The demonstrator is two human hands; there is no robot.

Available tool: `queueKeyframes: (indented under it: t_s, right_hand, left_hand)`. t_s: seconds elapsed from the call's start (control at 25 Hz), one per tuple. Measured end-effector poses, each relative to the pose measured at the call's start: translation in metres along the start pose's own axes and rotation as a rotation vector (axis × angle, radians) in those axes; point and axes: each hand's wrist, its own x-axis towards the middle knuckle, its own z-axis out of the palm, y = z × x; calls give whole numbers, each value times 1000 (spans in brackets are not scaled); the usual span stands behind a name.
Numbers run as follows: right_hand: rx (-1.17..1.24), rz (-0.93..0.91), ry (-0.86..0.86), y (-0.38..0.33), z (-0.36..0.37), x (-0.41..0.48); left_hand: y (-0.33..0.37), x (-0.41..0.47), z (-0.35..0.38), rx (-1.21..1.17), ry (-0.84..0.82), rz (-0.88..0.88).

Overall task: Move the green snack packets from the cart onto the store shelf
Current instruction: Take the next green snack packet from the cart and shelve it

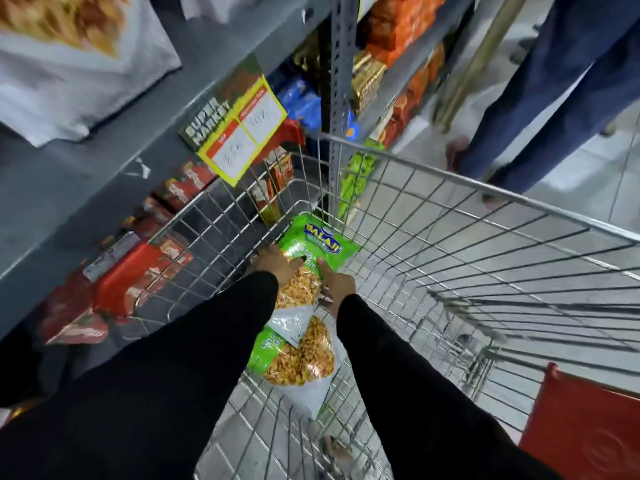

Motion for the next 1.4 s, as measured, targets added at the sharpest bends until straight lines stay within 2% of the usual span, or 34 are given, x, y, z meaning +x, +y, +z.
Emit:
queueKeyframes:
  t_s: [0.12,0.2,0.36,0.44,0.56,0.68,0.8,0.92,1.08,1.16,1.24,1.4]
  right_hand:
    - [10,-4,-29,1,-1,7]
    - [18,7,-52,-1,-5,2]
    - [119,-60,-141,-10,-24,-21]
    - [91,-99,-170,-15,-32,-38]
    - [-25,-176,-225,-27,-34,-71]
    - [-120,-295,-257,-49,-32,-119]
    - [-175,-451,-316,-81,-24,-174]
    - [-216,-620,-368,-110,-5,-245]
    - [-314,-764,-362,-125,36,-336]
    - [-388,-817,-407,-127,55,-369]
    - [-453,-845,-528,-120,82,-402]
    - [-552,-863,-805,-89,157,-464]
  left_hand:
    - [2,4,1,-81,18,-57]
    - [3,3,-3,-230,-79,-57]
    - [0,-12,-4,-866,-421,-102]
    - [-7,-19,1,-1019,-449,-124]
    - [-10,-47,-3,-1121,-439,-152]
    - [-6,-94,-34,-1142,-374,-79]
    - [-8,-133,-68,-1251,-381,-10]
    - [-23,-174,-106,-1409,-310,80]
    - [-58,-250,-153,-1496,-213,173]
    - [-80,-289,-170,-1578,-174,240]
    - [-111,-333,-191,-1627,-78,295]
    - [-193,-394,-222,-1550,468,333]
